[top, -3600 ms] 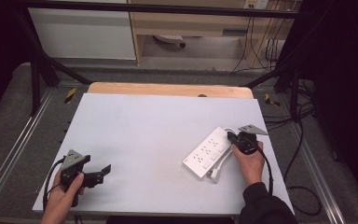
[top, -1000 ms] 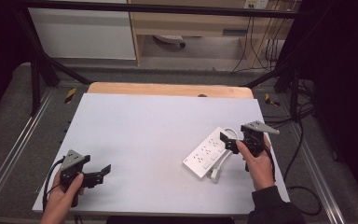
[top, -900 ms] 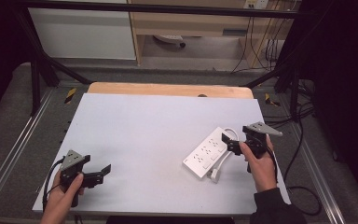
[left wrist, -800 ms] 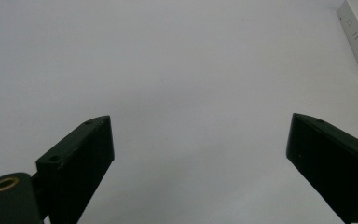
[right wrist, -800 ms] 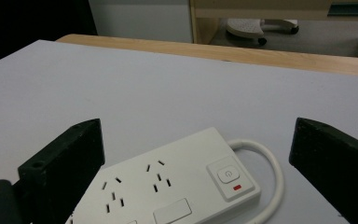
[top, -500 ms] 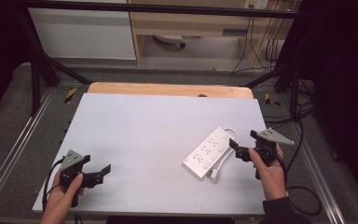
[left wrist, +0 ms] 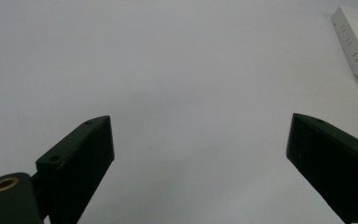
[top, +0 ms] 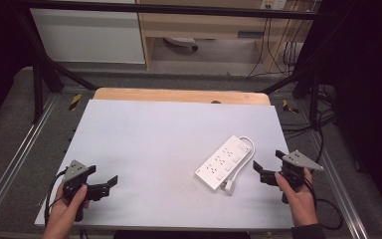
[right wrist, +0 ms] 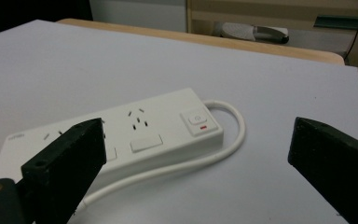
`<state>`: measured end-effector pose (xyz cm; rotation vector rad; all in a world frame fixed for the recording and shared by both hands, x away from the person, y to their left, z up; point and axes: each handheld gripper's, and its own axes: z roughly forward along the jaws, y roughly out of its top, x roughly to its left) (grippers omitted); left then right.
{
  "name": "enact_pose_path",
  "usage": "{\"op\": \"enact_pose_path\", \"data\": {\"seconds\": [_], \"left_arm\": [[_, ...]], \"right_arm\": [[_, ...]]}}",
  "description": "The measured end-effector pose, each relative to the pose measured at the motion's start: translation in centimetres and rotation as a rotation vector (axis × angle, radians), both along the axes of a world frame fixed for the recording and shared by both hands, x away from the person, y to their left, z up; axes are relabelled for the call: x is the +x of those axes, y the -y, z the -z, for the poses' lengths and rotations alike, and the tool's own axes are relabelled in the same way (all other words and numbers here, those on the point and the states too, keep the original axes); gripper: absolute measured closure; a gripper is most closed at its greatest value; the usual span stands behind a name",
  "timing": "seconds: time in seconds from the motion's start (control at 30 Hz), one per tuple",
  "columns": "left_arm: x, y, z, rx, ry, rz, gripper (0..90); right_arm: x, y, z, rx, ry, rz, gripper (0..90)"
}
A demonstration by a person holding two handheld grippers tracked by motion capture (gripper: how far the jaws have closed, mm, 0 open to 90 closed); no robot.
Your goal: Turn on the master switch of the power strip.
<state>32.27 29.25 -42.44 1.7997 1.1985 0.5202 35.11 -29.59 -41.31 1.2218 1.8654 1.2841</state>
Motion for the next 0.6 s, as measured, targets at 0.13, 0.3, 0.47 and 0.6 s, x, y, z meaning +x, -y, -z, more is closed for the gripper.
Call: {"op": "enact_pose_path", "data": {"seconds": [0.13, 0.3, 0.47, 0.6], "left_arm": [[0.0, 0.0, 0.0, 0.0, 0.003, 0.001, 7.4], [0.0, 0.0, 0.0, 0.001, 0.004, 0.001, 7.4], [0.0, 0.0, 0.0, 0.002, 0.005, 0.001, 7.4], [0.0, 0.1, 0.0, 0.004, 0.002, 0.003, 7.4]], "right_arm": [[-0.4, 0.4, 1.0, -0.021, -0.03, -0.004, 4.4], [-0.7, 1.0, 2.2, -0.03, -0.069, -0.007, 4.1], [-0.4, 1.0, 3.2, -0.042, -0.121, -0.007, 4.0], [0.0, 0.8, 4.0, -0.063, -0.172, -0.002, 4.0]]}}
